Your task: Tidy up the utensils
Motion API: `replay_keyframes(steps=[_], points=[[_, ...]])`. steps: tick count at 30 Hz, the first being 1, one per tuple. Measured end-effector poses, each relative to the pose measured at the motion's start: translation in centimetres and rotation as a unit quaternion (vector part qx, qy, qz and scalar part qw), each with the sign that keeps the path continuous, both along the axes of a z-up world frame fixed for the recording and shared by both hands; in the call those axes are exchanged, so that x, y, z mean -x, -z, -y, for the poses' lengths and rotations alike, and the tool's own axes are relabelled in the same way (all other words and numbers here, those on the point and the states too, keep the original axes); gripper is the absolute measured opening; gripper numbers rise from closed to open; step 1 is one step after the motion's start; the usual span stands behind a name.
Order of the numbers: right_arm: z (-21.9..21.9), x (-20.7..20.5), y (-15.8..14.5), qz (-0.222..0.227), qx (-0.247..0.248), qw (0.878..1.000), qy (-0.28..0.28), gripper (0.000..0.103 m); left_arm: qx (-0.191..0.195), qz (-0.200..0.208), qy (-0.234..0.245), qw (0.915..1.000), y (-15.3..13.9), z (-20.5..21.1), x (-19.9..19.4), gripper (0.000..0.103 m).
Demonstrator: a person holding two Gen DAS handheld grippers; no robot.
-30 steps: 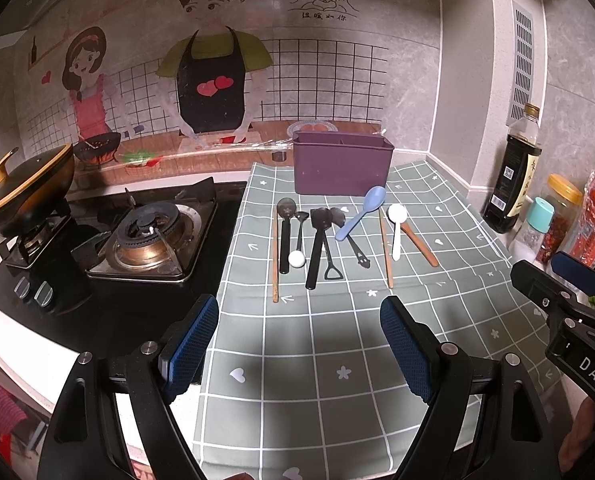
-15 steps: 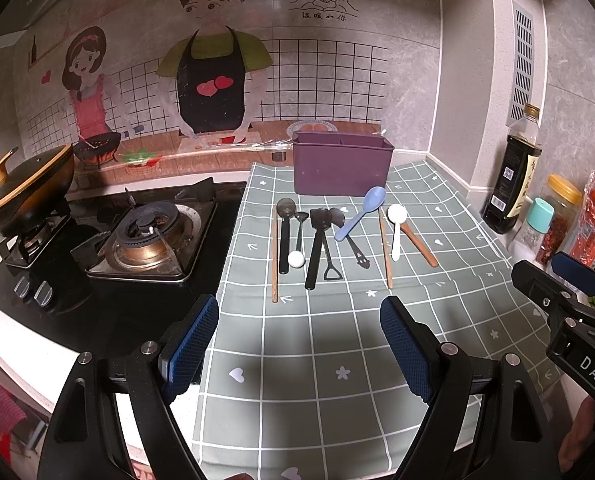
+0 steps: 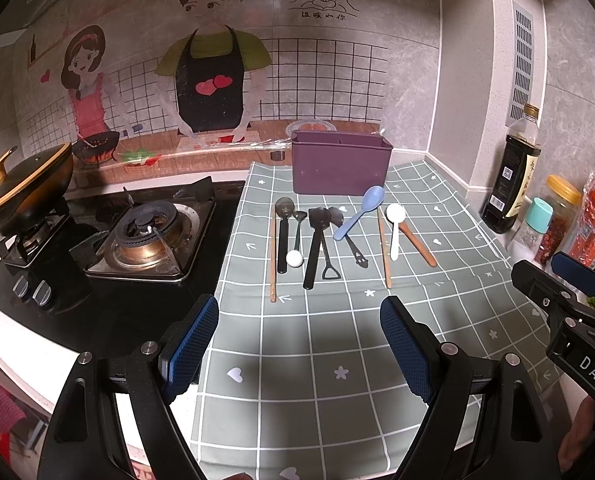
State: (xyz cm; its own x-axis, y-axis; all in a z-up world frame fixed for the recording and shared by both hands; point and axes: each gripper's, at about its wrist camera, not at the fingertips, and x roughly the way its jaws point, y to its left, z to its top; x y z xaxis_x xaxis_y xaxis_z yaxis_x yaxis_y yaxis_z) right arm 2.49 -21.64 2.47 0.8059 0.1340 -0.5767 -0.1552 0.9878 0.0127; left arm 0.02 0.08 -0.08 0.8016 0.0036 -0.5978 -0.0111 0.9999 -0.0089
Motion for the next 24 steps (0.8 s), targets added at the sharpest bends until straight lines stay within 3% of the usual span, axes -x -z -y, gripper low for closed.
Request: replay_keyframes(steps=[11, 24], points=[[0.2, -0.3, -0.1, 0.006, 0.000, 1.000, 0.003, 0.062, 0.004, 0.001, 0.009, 1.0000, 0.2, 0.2, -0.4, 0.083], [-1.0, -4.2, -0.7, 0.010, -0.012, 1.000, 0.017, 0.062, 0.024, -0.005, 0.055, 0.9982, 0.3, -2.6, -4.9, 0.081]])
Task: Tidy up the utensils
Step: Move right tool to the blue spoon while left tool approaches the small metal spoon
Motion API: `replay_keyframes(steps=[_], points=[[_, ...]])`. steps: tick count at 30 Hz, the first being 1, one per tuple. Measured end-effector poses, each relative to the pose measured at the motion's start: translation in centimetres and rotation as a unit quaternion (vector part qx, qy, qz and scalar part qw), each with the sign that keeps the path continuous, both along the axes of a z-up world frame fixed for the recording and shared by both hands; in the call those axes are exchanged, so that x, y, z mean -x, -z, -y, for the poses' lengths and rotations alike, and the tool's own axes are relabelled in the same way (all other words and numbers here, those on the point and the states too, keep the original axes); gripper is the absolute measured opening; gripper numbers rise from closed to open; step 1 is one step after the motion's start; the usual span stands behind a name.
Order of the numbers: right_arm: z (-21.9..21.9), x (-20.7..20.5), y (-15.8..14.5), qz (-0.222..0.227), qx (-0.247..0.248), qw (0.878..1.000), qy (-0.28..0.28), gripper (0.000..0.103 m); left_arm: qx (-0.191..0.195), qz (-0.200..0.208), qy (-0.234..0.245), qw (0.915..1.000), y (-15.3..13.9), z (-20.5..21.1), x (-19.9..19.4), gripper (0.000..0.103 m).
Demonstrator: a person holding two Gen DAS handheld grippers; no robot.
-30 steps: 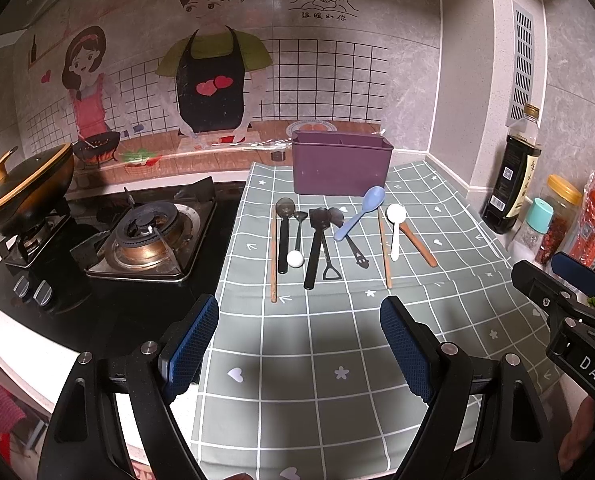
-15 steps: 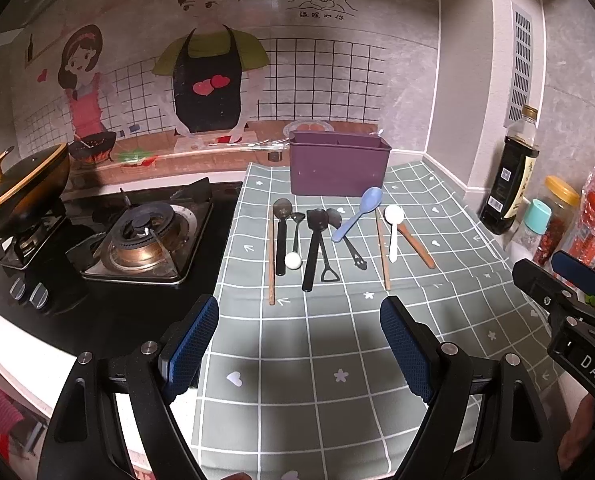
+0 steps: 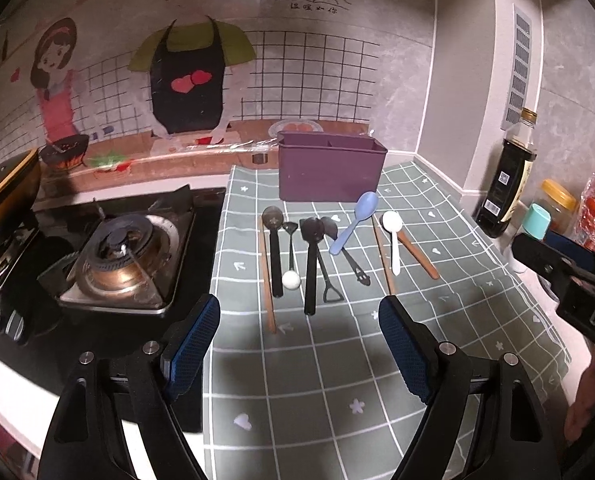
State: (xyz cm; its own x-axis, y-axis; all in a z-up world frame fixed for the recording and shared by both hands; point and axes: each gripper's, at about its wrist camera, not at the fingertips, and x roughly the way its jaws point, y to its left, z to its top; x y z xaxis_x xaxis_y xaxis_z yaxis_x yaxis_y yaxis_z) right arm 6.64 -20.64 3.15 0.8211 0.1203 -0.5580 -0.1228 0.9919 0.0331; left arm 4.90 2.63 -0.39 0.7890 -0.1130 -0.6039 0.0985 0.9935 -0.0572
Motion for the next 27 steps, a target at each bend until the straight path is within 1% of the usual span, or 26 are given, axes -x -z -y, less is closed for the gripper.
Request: replay_keyframes(steps=[2, 5, 8, 10, 12, 16, 18, 19, 22, 25, 27], points=[[-0.5, -0.7, 0.0, -0.001, -0.002, 1.000, 0.003, 0.062, -0.007, 0.005, 0.008, 0.9999, 0.0, -0.3, -0.6, 0.081], [-1.1, -1.7, 0.0, -0.001, 0.000, 1.000, 0.007, 0.062, -0.007, 0.003, 0.013, 0.9999, 0.3, -1.1, -1.5, 0.081], [-1.7, -2.6, 0.0, -0.002, 0.012, 1.000, 0.010, 0.061, 0.005, -0.005, 0.023, 0.9997, 0.8, -2.1, -2.6, 0.081], [-1.7, -3.2, 0.1, 0.000, 0.023, 1.000, 0.015, 0.061, 0.009, -0.008, 0.020, 0.9997, 1.1, -2.6, -3.5, 0.081], [-1.5, -3.9, 0.1, 0.000, 0.031, 0.999, 0.019, 0.061, 0.022, -0.012, 0.022, 0.9995, 1.3, -2.9, -4.3, 0.078], [-0.3, -6.1, 0.4, -0.018, 0.024, 0.999, 0.024, 0.061, 0.041, -0.009, 0.024, 0.9988, 1.7, -3.1, -5.9, 0.074], [0.1, -7.1, 0.6, -0.025, 0.026, 0.999, 0.025, 0.061, 0.051, -0.010, 0.024, 0.9984, 2.1, -3.1, -6.5, 0.070], [0.4, -7.6, 0.8, -0.027, 0.027, 0.999, 0.023, 0.061, 0.053, -0.012, 0.021, 0.9983, 2.4, -3.0, -6.8, 0.069], [0.7, -8.8, 1.4, -0.033, 0.038, 0.999, 0.010, 0.061, 0.064, -0.035, 0.015, 0.9972, 3.7, -2.6, -7.7, 0.064], [0.9, -10.1, 2.3, -0.040, 0.048, 0.998, -0.006, 0.059, 0.053, -0.041, 0.011, 0.9977, 4.8, -1.5, -8.2, 0.054], [1.0, -10.7, 2.9, -0.043, 0.049, 0.998, -0.014, 0.057, 0.042, -0.043, 0.011, 0.9981, 5.4, -0.8, -8.6, 0.044]])
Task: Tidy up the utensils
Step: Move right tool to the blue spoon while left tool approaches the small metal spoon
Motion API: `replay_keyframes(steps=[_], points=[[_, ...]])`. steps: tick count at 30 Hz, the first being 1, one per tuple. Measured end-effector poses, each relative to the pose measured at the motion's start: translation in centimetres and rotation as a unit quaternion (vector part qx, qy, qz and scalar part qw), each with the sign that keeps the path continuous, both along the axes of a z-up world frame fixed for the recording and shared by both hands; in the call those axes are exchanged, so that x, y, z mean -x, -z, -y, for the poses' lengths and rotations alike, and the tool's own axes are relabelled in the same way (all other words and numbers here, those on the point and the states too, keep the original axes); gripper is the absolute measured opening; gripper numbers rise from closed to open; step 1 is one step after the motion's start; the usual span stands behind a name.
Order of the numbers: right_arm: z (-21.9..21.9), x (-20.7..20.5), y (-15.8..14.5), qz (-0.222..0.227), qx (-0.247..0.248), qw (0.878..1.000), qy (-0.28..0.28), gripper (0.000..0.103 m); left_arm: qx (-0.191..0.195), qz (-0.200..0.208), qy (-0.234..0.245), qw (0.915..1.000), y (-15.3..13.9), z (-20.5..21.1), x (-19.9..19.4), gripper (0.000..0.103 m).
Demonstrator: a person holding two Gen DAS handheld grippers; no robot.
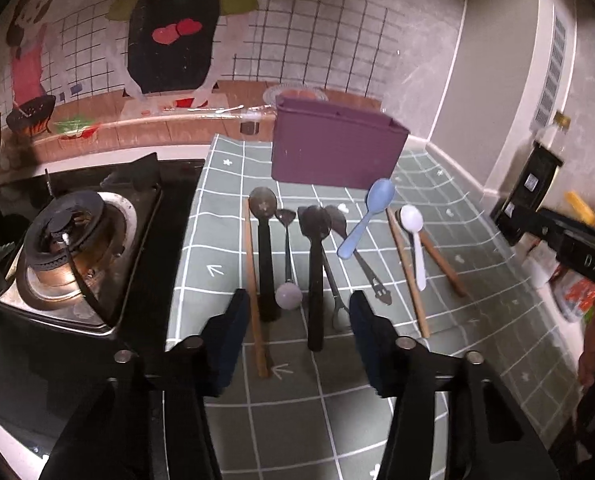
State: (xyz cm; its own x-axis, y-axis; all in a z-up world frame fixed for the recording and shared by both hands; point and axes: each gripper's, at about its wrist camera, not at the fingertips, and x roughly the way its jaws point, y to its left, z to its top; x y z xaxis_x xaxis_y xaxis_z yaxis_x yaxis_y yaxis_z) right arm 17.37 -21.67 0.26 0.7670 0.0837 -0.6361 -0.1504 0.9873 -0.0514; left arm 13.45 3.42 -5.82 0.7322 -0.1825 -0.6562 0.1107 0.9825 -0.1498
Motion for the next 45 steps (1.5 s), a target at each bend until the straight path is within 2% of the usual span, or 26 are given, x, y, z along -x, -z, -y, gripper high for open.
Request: replay_keyframes(steps=[2, 6, 12, 15, 18, 26, 29, 35, 40, 45], points=[[0.3, -0.7, 0.6, -0.004, -0.002, 1.000, -0.005, 0.056, -0.005, -0.005, 0.000, 1.0000, 0.6, 0.6, -0.6, 0.036], [0.7, -2.0, 1.6, -0.016, -0.008, 1.000, -0.013, 0.054, 0.014, -0.021, -0.012, 0.9996, 1.6, 0.8, -2.2, 0.029], [0.4, -3.9, 2.6, -0.028, -0.013, 0.999, -0.019, 0.053, -0.006, -0.053, -0.048, 0.9974, 3.3, 0.8, -4.4, 0.029], [0.1, -4.3, 2.9, -0.030, -0.012, 0.999, -0.021, 0.053, -0.004, -0.065, -0.052, 0.9965, 3.9, 0.6, -4.8, 0.029], [0.1, -4.4, 3.1, -0.034, -0.014, 0.999, -0.016, 0.053, 0.000, -0.067, -0.048, 0.9966, 4.1, 0.8, -5.2, 0.029], [1.3, -4.0, 3.0, -0.042, -0.026, 0.999, 0.018, 0.053, -0.020, -0.073, -0.046, 0.9960, 4.6, 1.4, -6.0, 0.028], [1.9, -4.2, 2.8, -0.046, -0.036, 0.998, 0.030, 0.053, -0.019, -0.072, -0.045, 0.9962, 4.5, 1.3, -6.0, 0.023], [1.7, -5.4, 2.6, -0.055, -0.062, 0.996, 0.030, 0.053, -0.020, -0.041, -0.045, 0.9980, 2.5, 0.9, -5.3, 0.023], [0.0, -7.0, 3.1, -0.058, -0.046, 0.997, 0.005, 0.053, -0.022, -0.021, -0.035, 0.9989, -0.1, 0.5, -5.0, 0.023], [-1.4, -9.1, 3.8, -0.067, -0.034, 0.997, -0.019, 0.047, -0.011, -0.010, -0.030, 0.9994, -2.5, -0.1, -4.9, 0.023]])
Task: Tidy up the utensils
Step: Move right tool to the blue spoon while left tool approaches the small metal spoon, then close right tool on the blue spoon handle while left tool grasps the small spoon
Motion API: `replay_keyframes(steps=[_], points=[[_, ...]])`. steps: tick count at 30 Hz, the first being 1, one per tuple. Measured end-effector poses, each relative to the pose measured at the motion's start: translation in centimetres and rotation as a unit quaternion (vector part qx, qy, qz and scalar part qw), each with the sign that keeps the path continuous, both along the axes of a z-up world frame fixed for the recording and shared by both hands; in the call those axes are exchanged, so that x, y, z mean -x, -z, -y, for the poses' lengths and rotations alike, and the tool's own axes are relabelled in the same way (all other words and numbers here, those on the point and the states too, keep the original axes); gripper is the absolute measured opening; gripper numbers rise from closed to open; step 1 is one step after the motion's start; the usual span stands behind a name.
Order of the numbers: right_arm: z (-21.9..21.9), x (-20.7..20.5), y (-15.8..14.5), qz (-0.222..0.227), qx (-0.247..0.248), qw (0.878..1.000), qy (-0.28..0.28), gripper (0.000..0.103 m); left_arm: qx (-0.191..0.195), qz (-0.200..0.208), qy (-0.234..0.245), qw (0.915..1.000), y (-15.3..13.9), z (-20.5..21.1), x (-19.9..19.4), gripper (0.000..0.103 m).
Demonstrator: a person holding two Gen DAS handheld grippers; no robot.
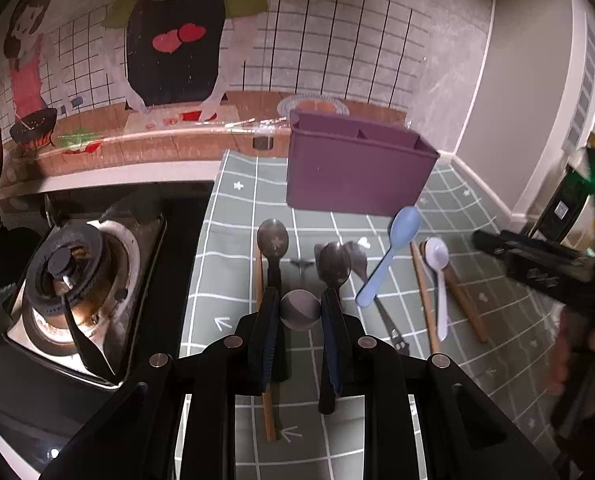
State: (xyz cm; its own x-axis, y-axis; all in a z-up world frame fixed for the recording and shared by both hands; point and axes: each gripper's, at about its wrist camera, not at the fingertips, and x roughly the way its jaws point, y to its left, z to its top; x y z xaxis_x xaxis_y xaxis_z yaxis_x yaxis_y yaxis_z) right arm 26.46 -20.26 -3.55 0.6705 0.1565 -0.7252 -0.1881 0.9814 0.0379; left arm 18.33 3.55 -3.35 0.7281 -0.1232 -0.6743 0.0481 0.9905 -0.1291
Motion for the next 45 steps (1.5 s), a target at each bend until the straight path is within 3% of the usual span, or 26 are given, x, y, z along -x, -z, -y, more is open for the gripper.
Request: replay_keyframes(steps=[11, 18, 23, 34, 45], points=[[-1.3, -5.9, 2.1, -0.024, 0.000, 1.000, -0.019, 0.041, 0.006, -0.003, -0.002, 1.0000, -2.0, -0.5, 0.0, 0.023], [-1.5, -8.8, 4.2, -0.053, -0.026, 0.998, -0.020, 0.041, 0.000, -0.002, -0.014, 0.9999, -2.7, -0.5, -0.4, 0.023], [-1.1, -10.4, 5.7, -0.083, -0.059, 0.995, -0.010, 0.034, 0.000, -0.004, -0.016, 0.9999, -2.7, -0.4, -0.6, 0.023], [-2.0, -11.6, 6.3, -0.092, -0.063, 0.993, -0.033, 0.031, 0.000, -0.012, -0.021, 0.9997, -2.4, -0.6, 0.0, 0.023], [-2.6, -11.1, 5.7, -0.094, -0.071, 0.991, -0.056, 0.012, 0.011, -0.019, -0.028, 0.9994, -1.8, -0.9, 0.8, 0.023]])
